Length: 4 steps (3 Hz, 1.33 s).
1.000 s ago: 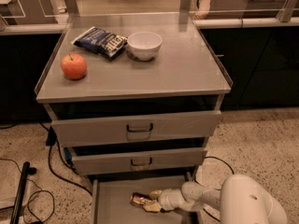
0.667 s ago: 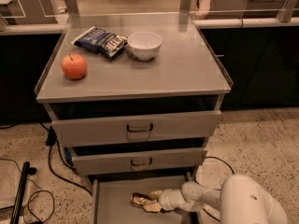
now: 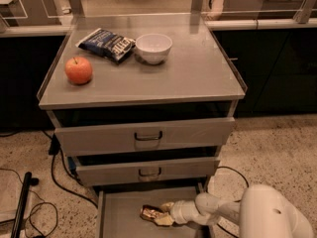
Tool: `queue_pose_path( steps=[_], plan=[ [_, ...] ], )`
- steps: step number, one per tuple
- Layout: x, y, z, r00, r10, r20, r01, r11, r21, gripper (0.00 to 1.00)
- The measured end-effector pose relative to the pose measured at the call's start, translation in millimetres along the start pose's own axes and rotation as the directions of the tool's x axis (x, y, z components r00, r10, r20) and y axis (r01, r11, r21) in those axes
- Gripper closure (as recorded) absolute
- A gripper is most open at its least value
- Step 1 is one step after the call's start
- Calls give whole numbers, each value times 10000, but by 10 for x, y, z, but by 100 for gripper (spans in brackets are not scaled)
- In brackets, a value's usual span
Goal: Pick orange can from bottom drawer and place on counter
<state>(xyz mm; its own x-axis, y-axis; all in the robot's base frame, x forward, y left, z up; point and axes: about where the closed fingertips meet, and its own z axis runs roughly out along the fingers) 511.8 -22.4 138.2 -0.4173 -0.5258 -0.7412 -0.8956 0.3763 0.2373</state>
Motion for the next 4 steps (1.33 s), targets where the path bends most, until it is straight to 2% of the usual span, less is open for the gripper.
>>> queue_pose_path(
  steps=[2, 3, 4],
  plan=[
    [-273, 253, -1069, 9935, -886, 712, 815, 9919, 969, 100],
    [-367, 365, -1508, 9888, -1224, 851, 1095, 9836, 1431, 100],
    [-653, 466, -2049, 9870, -1576, 330, 1491, 9719, 1824, 100]
  ],
)
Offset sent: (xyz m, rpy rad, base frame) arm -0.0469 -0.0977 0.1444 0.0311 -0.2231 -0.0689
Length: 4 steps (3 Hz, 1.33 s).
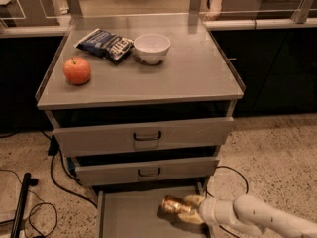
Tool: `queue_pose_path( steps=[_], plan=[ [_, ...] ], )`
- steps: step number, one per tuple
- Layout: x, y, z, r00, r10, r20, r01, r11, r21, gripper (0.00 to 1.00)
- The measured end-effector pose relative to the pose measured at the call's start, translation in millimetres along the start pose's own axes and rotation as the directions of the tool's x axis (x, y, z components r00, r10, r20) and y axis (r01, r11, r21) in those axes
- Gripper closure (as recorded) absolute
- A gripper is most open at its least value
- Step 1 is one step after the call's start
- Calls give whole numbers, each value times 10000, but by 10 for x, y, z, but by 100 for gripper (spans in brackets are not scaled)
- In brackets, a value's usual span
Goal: Pick orange can from bottom drawer and place on counter
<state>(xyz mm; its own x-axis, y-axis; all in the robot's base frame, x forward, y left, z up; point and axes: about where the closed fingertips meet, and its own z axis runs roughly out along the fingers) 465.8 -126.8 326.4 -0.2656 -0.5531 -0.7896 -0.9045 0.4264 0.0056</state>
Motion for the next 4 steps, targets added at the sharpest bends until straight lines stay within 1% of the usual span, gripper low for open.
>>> queue_pose_path(
  steps=[1, 2, 3, 4],
  plan=[
    [-329, -153, -358, 9984, -329, -470, 337, 9993, 164, 100],
    [-671, -273, -671, 9931, -579, -1023, 609, 9978, 271, 100],
    [-1061, -376, -1218, 9875, -940, -1264, 1038, 9919, 732, 100],
    [-1061, -375, -1218, 9875, -940, -1264, 1038, 9919, 732, 100]
  ],
)
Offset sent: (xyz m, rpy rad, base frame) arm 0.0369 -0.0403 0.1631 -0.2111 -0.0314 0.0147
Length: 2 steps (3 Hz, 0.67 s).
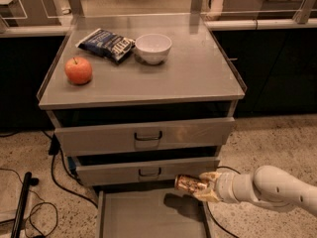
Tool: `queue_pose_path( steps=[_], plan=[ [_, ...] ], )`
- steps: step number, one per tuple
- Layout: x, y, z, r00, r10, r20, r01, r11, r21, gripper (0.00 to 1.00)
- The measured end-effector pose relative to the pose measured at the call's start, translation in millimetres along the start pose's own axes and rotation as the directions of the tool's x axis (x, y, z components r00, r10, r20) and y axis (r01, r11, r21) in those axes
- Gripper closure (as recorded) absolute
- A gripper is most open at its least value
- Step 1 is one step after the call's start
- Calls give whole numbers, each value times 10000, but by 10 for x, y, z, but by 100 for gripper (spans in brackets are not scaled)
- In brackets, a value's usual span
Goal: Pick orange can from bottom drawer and place on counter
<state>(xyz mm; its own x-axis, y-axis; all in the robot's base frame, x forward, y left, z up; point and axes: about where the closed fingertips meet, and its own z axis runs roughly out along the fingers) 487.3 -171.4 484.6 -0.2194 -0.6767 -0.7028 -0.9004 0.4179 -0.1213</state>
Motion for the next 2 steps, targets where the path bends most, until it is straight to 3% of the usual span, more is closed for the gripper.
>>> queue_pose_path(
  steps=[2],
  plan=[
    [-479, -122, -646, 9933, -1101, 364, 1077, 9923, 611, 100]
  ],
)
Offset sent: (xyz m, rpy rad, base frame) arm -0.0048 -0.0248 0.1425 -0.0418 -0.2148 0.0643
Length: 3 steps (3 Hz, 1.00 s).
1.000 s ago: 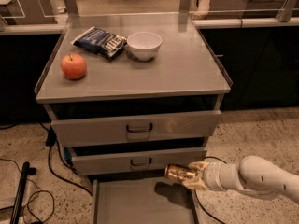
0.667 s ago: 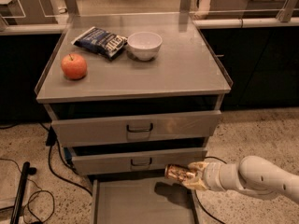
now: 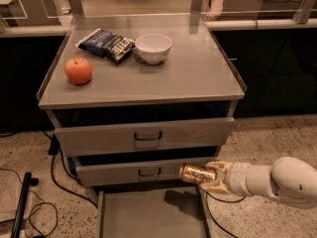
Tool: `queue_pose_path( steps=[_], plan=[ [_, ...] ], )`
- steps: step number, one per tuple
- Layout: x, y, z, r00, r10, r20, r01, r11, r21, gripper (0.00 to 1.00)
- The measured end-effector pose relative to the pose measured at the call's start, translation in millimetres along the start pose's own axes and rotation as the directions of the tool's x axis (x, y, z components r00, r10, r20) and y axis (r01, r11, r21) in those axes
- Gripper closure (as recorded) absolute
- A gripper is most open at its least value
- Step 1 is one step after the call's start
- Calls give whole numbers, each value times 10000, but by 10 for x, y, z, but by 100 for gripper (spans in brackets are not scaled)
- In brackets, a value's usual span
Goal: Pick orange can from bottom drawer and place on counter
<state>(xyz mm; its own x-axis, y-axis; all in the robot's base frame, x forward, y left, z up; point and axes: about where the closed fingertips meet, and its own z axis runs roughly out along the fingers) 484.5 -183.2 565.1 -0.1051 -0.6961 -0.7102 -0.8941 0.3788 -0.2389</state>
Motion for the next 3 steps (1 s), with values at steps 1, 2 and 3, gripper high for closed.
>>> queue_pose_path(
  steps=[1, 2, 3],
  plan=[
    [-274, -143, -424, 9983, -476, 341, 464, 9983, 343, 100],
    [-645, -317, -859, 9934, -1012, 544, 988, 9941, 448, 100],
    [-987, -462, -1174, 9874, -1486, 550, 1451, 9874, 629, 100]
  ],
)
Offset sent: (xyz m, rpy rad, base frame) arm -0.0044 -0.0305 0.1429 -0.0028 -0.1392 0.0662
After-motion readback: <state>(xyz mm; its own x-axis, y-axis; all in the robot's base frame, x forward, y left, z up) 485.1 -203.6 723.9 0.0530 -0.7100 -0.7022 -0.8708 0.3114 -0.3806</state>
